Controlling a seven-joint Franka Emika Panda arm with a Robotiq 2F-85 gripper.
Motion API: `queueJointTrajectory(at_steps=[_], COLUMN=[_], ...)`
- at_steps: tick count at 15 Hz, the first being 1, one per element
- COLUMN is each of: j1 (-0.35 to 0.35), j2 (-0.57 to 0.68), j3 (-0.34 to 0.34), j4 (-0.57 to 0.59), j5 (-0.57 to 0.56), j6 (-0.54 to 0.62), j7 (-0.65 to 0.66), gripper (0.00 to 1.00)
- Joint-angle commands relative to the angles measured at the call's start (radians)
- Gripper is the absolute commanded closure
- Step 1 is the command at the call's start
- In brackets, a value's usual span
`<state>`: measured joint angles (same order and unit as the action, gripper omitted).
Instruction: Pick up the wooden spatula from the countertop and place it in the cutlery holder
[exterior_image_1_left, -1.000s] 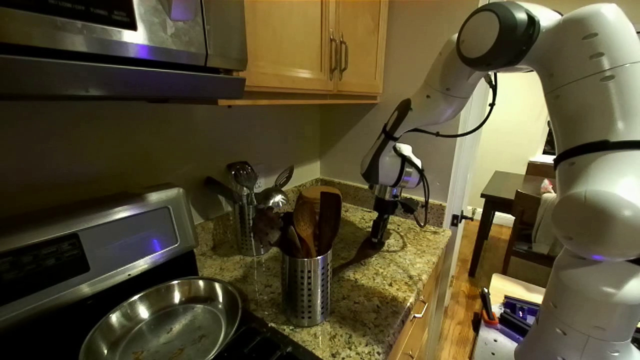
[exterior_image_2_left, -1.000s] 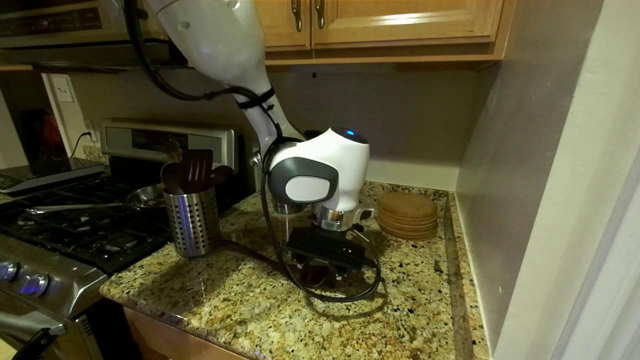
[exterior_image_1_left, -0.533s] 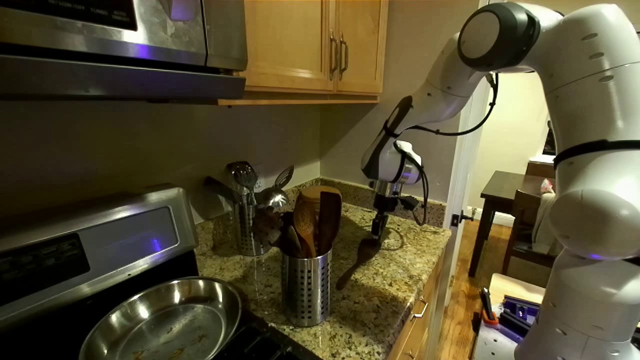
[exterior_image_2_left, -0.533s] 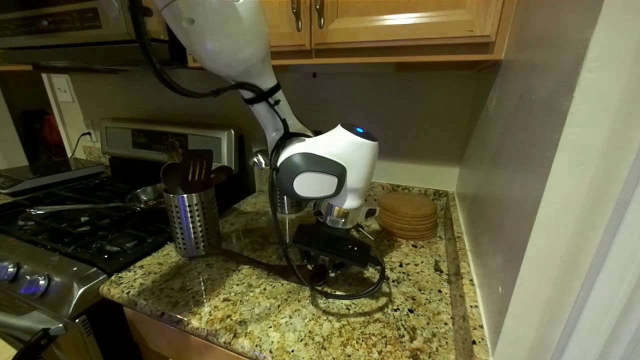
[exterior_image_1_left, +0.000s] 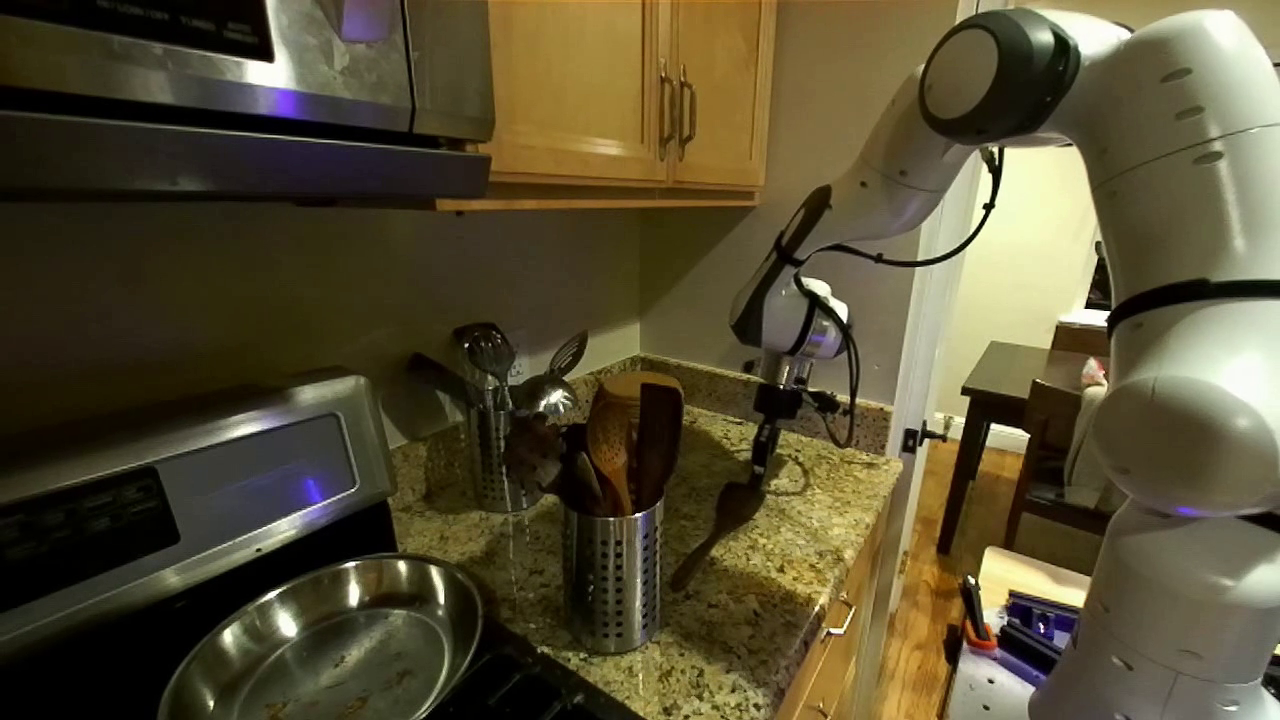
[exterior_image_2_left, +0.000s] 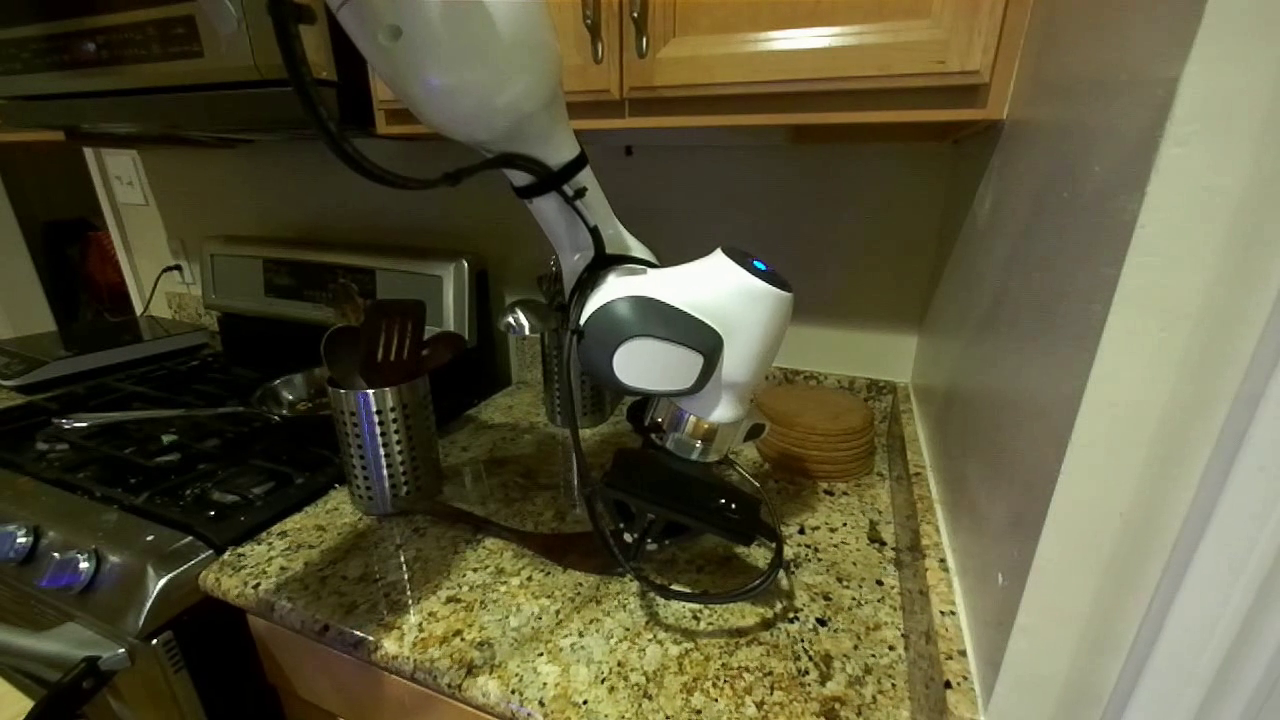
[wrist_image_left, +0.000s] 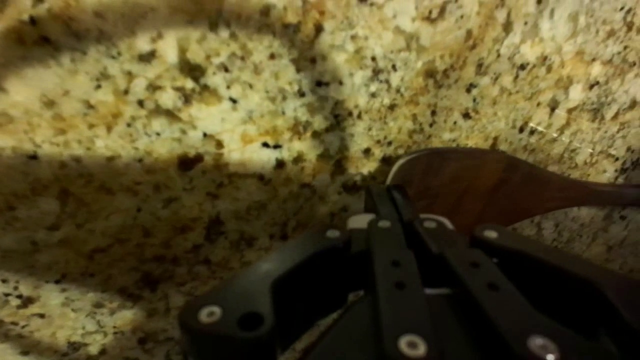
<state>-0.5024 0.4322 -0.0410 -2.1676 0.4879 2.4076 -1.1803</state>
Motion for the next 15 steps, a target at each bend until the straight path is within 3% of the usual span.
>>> queueJointTrajectory(at_steps=[1,5,11,15], j1=[-0.016,-0.022,-0.046,-0.05], j2=[0.027,0.045,0.151,0.209], j3=[-0.012,-0.03,-0.03,-0.031], j4=[0.056,0.127,0.281,0.343], j5=[0.004,0.006,0.011,0.005], j6=[-0.083,-0.159,-0.376,-0.484], j7=[-0.062,-0.088,-0.145,-0.166], gripper=[0.66,0.42,0.03,0.0])
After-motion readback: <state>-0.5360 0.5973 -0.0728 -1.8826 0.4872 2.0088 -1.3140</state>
